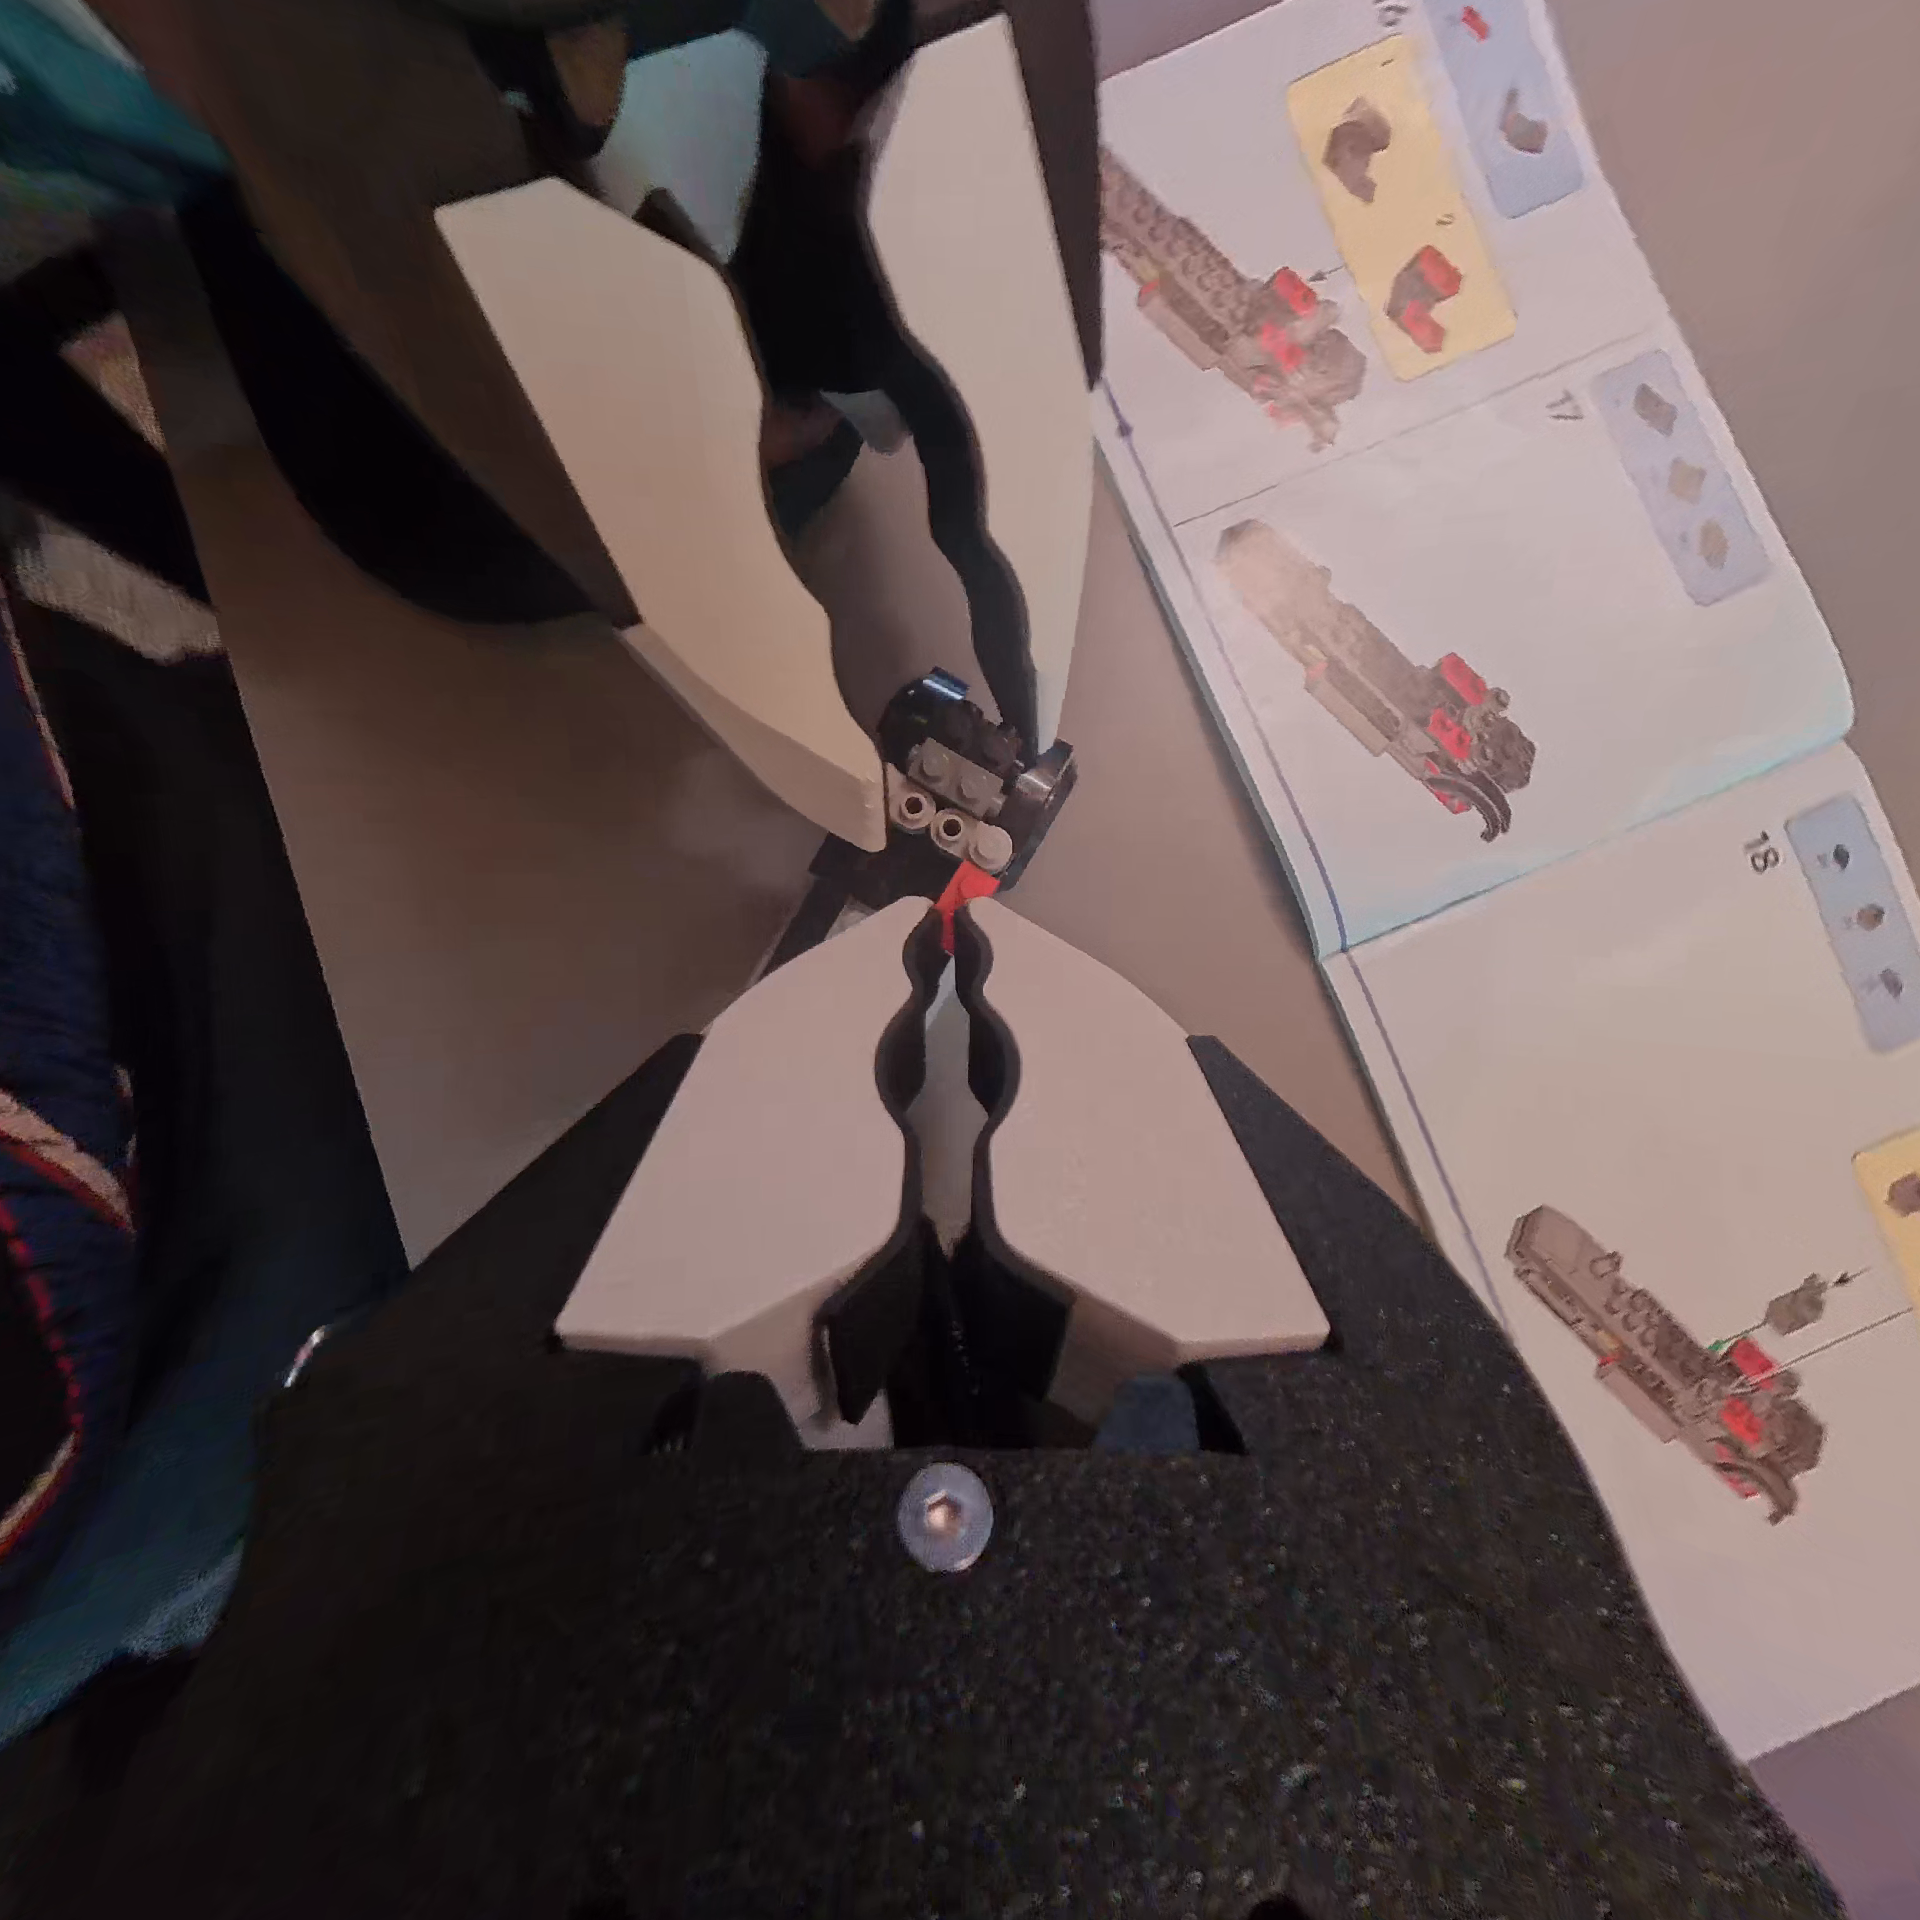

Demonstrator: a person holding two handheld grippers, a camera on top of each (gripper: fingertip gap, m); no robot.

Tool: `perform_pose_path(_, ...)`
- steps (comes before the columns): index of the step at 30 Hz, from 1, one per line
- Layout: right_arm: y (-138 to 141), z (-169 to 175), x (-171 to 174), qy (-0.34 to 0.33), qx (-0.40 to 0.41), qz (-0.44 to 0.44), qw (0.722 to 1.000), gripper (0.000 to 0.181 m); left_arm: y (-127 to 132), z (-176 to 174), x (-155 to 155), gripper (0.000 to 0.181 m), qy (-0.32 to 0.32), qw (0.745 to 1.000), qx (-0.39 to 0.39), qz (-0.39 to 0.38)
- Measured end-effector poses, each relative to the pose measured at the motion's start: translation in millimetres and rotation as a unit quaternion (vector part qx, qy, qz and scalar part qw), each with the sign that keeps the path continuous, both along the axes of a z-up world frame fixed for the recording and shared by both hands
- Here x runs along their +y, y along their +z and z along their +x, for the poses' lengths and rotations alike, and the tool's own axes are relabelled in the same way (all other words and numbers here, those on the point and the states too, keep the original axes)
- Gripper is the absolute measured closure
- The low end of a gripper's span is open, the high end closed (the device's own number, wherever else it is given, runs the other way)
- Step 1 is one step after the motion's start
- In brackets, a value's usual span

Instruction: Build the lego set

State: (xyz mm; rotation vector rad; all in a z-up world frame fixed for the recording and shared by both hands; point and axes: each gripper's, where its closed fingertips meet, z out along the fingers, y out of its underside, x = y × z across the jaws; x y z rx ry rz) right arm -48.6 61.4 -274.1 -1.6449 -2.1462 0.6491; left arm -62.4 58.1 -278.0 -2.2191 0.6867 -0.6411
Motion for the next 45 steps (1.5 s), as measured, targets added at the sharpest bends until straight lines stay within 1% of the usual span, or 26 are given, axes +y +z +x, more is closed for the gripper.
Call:
perform_pose_path(3, 0, -1, -2, 0.049, -0.039, 0.016, 0.998, 0.179, 0, 0, 0, 0.150, 0.001, 1.000, 0.002, 0.002)
perform_pose_path(7, 0, -1, -3, 0.067, -0.064, 0.008, 0.996, 0.179, 0, 0, 0, 0.151, 0.002, 1.000, 0.000, 0.004)
perform_pose_path(9, -1, -1, -3, 0.058, -0.081, -0.004, 0.995, 0.179, 0, -1, 0, 0.151, 0.002, 1.000, 0.000, 0.005)
perform_pose_path(13, -2, 0, -2, 0.017, -0.114, -0.044, 0.992, 0.179, 0, -1, 0, 0.151, 0.002, 1.000, -0.001, 0.006)
perform_pose_path(17, -4, 0, -2, 0.005, -0.137, -0.055, 0.989, 0.179, 0, -1, 0, 0.151, 0.003, 1.000, -0.004, 0.006)
perform_pose_path(20, -7, 1, 0, -0.004, -0.152, -0.038, 0.988, 0.179, 0, -1, 1, 0.152, 0.006, 1.000, -0.005, 0.007)
perform_pose_path(21, -19, 7, 5, -0.009, -0.181, -0.011, 0.983, 0.181, 1, -1, 1, 0.153, 0.006, 1.000, -0.011, 0.005)
perform_pose_path(22, -34, 14, 9, 0.005, -0.217, 0.029, 0.976, 0.181, 1, 2, -1, 0.154, -0.007, 1.000, -0.019, -0.002)
perform_pose_path(23, -35, 12, -5, 0.038, -0.196, 0.010, 0.980, 0.181, 0, 5, -4, 0.154, -0.021, 0.999, -0.025, -0.009)
perform_pose_path(24, -32, 14, -1, 0.032, -0.199, 0.019, 0.979, 0.181, 0, 5, -5, 0.155, -0.024, 0.999, -0.026, -0.012)
perform_pose_path(25, -19, 14, 19, -0.006, -0.170, 0.041, 0.985, 0.181, 1, 3, -4, 0.156, -0.017, 0.999, -0.028, -0.015)
perform_pose_path(26, 0, 8, 35, -0.053, -0.108, 0.033, 0.992, 0.181, 1, 1, -2, 0.157, -0.007, 0.999, -0.033, -0.016)
perform_pose_path(27, 17, 4, 40, -0.082, -0.059, -0.010, 0.995, 0.181, 1, 0, -1, 0.157, -0.003, 0.999, -0.038, -0.018)
perform_pose_path(28, 28, 1, 37, -0.086, -0.022, -0.050, 0.995, 0.179, 1, 0, -1, 0.157, -0.003, 0.999, -0.039, -0.020)
perform_pose_path(29, 33, 0, 36, -0.084, 0.002, -0.064, 0.994, 0.177, 1, 0, -1, 0.157, -0.003, 0.999, -0.036, -0.020)
perform_pose_path(30, 32, 1, 37, -0.083, 0.008, -0.057, 0.995, 0.175, 1, 0, -1, 0.157, -0.002, 0.999, -0.031, -0.017)
perform_pose_path(32, 20, 8, 40, -0.076, 0.019, -0.036, 0.996, 0.172, 0, 0, 0, 0.157, 0.002, 1.000, -0.024, -0.011)
perform_pose_path(34, 14, 9, 38, -0.070, 0.051, -0.055, 0.995, 0.171, 1, -2, 1, 0.156, 0.011, 1.000, -0.016, -0.002)
perform_pose_path(35, 20, -3, 37, -0.065, 0.067, -0.073, 0.993, 0.170, 1, -3, 2, 0.156, 0.014, 1.000, -0.012, 0.003)
perform_pose_path(37, 27, -12, 39, -0.059, 0.116, -0.100, 0.986, 0.169, 2, -5, 3, 0.157, 0.022, 1.000, -0.005, 0.012)
perform_pose_path(40, 46, -18, 45, -0.063, 0.177, -0.109, 0.976, 0.167, 12, -6, 4, 0.154, 0.026, 0.999, -0.018, 0.040)
perform_pose_path(43, 57, -6, 43, -0.061, 0.202, -0.109, 0.971, 0.167, 25, -11, 0, 0.149, 0.031, 0.997, -0.021, 0.074)
perform_pose_path(45, 51, 6, 42, -0.064, 0.188, -0.101, 0.975, 0.167, 26, -16, -5, 0.148, 0.036, 0.996, -0.005, 0.087)
